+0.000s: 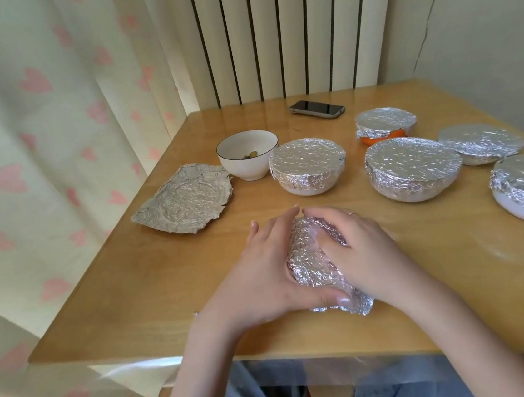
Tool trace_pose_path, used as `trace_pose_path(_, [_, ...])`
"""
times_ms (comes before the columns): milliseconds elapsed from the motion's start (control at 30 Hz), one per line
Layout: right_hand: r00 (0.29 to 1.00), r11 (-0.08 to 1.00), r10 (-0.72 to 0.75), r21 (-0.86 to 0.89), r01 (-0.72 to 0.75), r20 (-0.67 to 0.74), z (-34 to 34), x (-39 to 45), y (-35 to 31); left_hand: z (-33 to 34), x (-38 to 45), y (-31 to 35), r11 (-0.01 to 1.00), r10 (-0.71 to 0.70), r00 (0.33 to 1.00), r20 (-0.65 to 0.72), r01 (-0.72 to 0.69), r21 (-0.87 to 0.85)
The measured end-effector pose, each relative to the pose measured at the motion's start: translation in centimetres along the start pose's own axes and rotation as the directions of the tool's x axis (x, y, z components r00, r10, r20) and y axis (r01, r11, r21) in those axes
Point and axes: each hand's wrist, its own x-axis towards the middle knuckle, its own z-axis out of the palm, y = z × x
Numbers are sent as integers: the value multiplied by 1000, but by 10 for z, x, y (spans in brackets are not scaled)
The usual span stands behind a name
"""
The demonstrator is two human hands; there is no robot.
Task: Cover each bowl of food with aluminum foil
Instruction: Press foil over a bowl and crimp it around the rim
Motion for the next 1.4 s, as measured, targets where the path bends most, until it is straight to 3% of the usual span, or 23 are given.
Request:
trace_pose_path(100, [998, 998, 59, 1, -59, -5, 2, 2, 0, -4, -2, 5, 999, -27, 998, 52, 29, -33])
trace_pose_path(433, [968, 967, 249, 59, -246, -41, 7, 4, 2, 3, -1, 0, 1000, -13, 1000, 6, 13, 28])
trace_pose_path(600, [937, 877, 344, 376, -301, -52, 5, -2, 6, -7, -1, 1, 999, -15, 994, 109, 10, 48])
trace_pose_path(667, [919, 852, 366, 450, -268, -145, -4, -6, 7, -17, -11, 1, 997, 27, 999, 48, -23, -79])
trace_pose_path(767, [866, 819, 404, 539, -198, -295, -11, -17, 2, -26, -7, -8, 936, 7, 981, -191, -74, -345])
trace_pose_path(800, [865, 819, 400, 543, -188, -304, -9, -21, -2, -25, -13, -21, 917, 35, 983, -181, -104, -385])
trace_pose_path(867, [884, 829, 383, 522, -200, -268, 2, -22, -9, -9, 23, -73, 866, -125, 976, -176, 21, -499])
trace_pose_path(900, [890, 833, 380, 512, -210, -254, 9, -21, -12, -3, 44, -93, 852, -136, 976, -172, 27, -524])
trace_pose_path(933, [887, 833, 390, 506, -225, -247, 16, -20, -13, 3, 50, -99, 861, -55, 989, -140, -24, -508])
trace_pose_path(967, [881, 833, 404, 498, -243, -247, 21, -18, -12, 8, 43, -90, 898, 49, 996, -76, -77, -433])
trace_pose_path(1033, [869, 836, 422, 481, -263, -258, 28, -17, -9, 2, 13, -35, 920, 3, 1000, 16, 4, -392])
trace_pose_path(1067, [866, 841, 422, 471, -265, -267, 29, -17, -7, 3, 22, -18, 901, -102, 995, 10, 96, -423])
trace_pose_path(1133, [866, 855, 410, 451, -255, -288, 30, -16, -6, 10, 25, -15, 883, -90, 991, -102, 32, -468])
trace_pose_path(1233, [865, 859, 404, 447, -248, -296, 26, -16, -6, 9, 26, -9, 885, -91, 986, -141, 15, -466])
trace_pose_path(1400, [893, 828, 425, 463, -316, -150, 19, -15, -8, 9, 22, -16, 907, -116, 985, -127, 53, -418])
